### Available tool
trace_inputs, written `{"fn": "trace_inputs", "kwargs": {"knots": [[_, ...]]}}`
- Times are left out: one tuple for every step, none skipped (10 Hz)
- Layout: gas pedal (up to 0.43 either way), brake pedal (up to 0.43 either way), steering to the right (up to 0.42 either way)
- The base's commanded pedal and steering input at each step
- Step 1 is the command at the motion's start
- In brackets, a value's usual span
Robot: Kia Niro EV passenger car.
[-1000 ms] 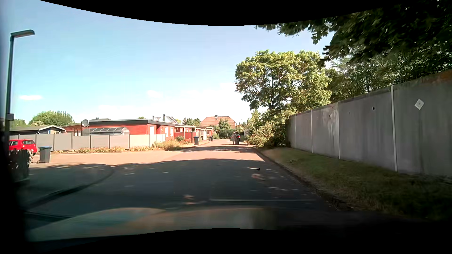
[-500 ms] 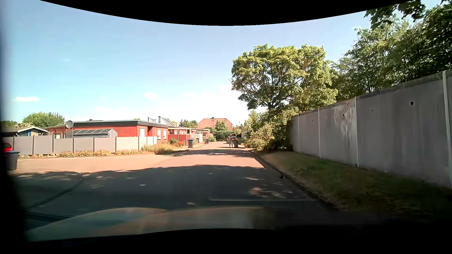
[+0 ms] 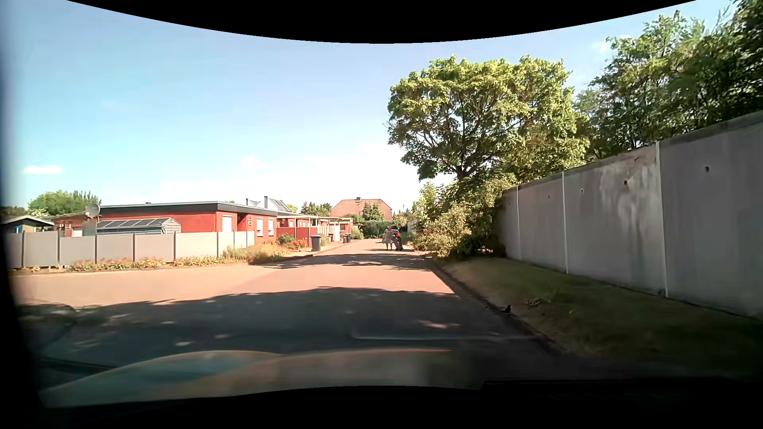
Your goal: Follow the waypoints while adhering to traffic rules and regulations
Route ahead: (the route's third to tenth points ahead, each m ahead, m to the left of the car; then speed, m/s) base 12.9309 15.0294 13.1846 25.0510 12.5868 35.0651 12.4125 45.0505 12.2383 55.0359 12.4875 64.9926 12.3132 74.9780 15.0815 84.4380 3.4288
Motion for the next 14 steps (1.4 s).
{"fn": "trace_inputs", "kwargs": {"knots": [[0.059, 0.006, -0.023], [0.059, 0.006, -0.032], [0.047, 0.006, -0.038], [0.047, 0.006, -0.048], [0.039, 0.006, -0.063], [0.039, 0.006, -0.075], [0.02, 0.006, -0.094], [0.02, 0.006, -0.113], [0.02, 0.006, -0.126], [0.02, 0.006, -0.145], [0.0, 0.006, -0.155], [0.0, 0.006, -0.17], [0.0, 0.006, -0.186], [0.0, 0.006, -0.198]]}}
